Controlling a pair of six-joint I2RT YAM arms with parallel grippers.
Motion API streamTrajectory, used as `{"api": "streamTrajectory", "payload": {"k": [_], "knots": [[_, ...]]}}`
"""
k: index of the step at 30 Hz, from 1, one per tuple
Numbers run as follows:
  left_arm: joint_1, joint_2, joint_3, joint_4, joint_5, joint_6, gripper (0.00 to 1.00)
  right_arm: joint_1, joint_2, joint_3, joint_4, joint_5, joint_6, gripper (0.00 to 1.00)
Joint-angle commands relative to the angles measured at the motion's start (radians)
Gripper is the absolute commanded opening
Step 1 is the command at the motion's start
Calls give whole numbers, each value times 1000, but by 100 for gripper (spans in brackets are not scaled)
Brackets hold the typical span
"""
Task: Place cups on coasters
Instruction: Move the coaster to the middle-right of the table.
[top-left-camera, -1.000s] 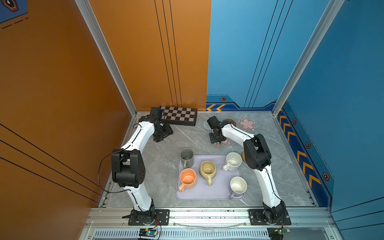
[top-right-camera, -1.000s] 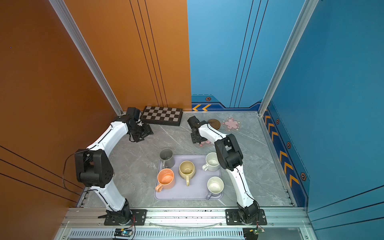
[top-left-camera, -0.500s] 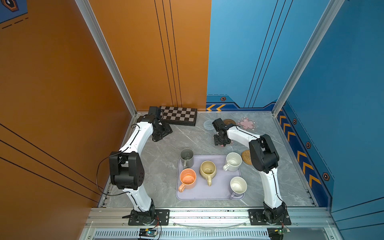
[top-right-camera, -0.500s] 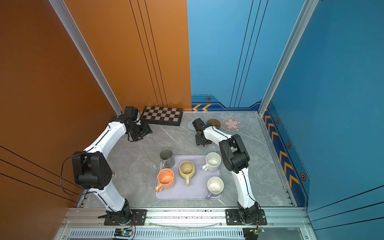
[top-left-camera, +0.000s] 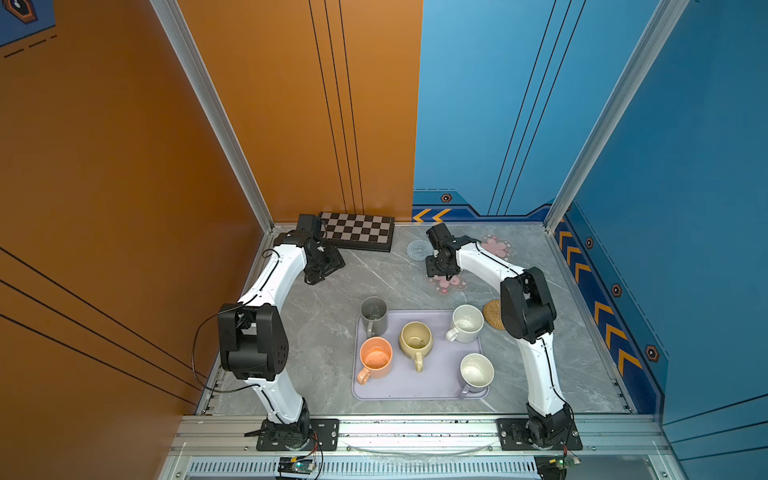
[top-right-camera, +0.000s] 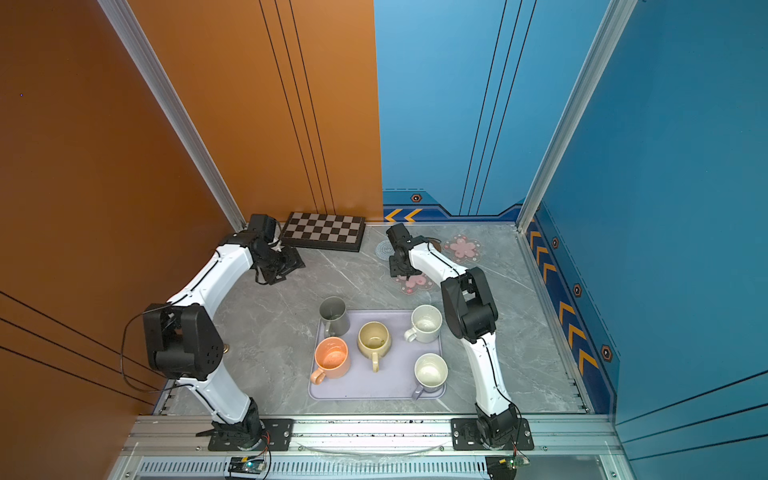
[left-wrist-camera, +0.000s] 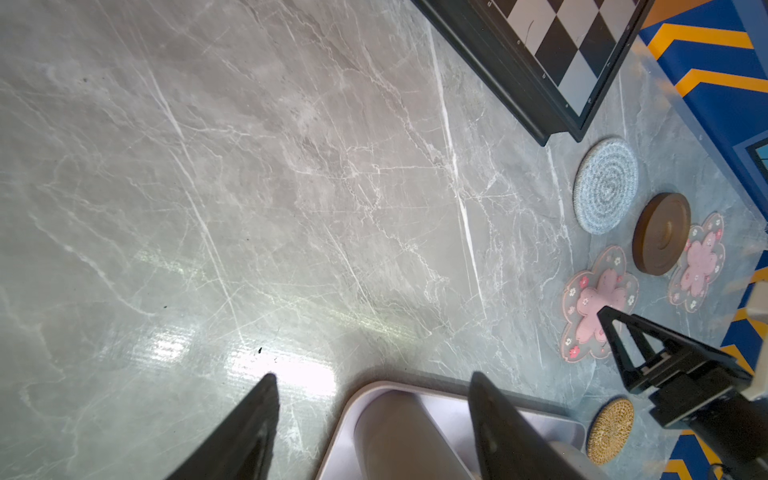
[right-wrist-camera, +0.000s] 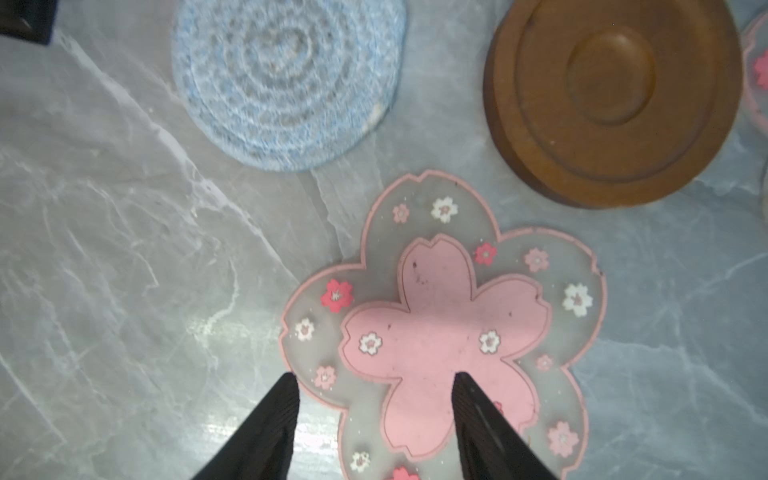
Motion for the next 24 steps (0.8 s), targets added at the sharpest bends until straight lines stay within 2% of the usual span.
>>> {"api": "streamTrajectory", "payload": {"k": [1,24], "knots": [[11,-23,-19,-14,3,-3,73,-10,62,53,-22,-29,5,62],[29,42,9,-13,15,3,73,-11,155,188,-23,98,31,64]]}}
